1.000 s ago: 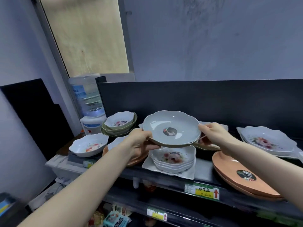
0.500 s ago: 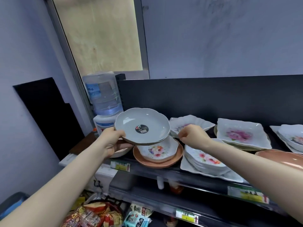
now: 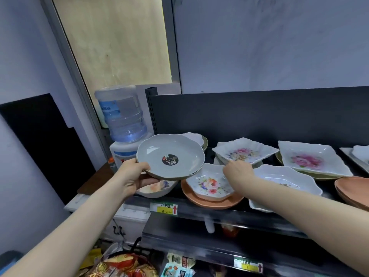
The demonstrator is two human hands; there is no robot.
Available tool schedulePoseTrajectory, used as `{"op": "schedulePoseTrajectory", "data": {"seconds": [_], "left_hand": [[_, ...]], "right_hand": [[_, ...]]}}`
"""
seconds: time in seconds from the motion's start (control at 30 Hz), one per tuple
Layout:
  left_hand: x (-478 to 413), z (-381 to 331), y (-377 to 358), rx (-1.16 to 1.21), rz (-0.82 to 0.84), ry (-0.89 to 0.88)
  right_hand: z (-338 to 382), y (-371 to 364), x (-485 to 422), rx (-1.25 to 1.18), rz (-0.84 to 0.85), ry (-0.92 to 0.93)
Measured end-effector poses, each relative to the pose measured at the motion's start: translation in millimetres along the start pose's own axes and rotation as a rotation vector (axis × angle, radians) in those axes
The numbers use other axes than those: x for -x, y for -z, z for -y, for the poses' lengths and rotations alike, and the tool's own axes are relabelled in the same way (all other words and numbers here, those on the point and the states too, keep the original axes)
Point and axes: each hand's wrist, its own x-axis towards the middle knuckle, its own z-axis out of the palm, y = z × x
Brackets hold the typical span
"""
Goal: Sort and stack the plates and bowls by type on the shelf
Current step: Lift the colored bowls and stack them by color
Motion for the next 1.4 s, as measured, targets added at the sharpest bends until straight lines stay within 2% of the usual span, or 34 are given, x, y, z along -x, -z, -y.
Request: {"op": "schedulePoseTrajectory", "data": {"seconds": [0.1,0.43,0.63,0.83,1.0,1.17,1.33,1.4], "left_hand": [[-4.8,-1.1,4.2,0.008,0.023,0.004],[-17.1,-2.8,4.9,0.059,0.043,0.028],[-16.8,-9.1,-10.6,0.074,0.076,0.014],[-6.0,-8.5,-36.1,0.107,0.105,0.007],[0.8,-2.0,-52.3,0.113,0.122,0.019],[7.0,3.8,-65.3,0.101,0.099,0.019],[13.3,10.5,-69.9,0.1,0.073,0.037],[13.9,12.7,-69.4,0.103,0.058,0.041]], "right_hand": [[3.2,0.5,0.1,-0.103,-0.032,-0.084],[-28.9,16.9,1.8,-0.707,-0.142,-0.318],[-93.2,34.5,25.2,-1.081,-0.244,-0.52],[-159.4,27.0,67.4,-1.242,-0.188,-0.687],[-186.6,-6.8,84.4,-1.192,-0.137,-0.76],[-188.5,-29.9,87.2,-1.055,-0.08,-0.65],[-182.5,-35.9,82.5,-0.673,-0.023,-0.483],[-179.2,-34.1,83.3,-0.55,-0.061,-0.437]]}}
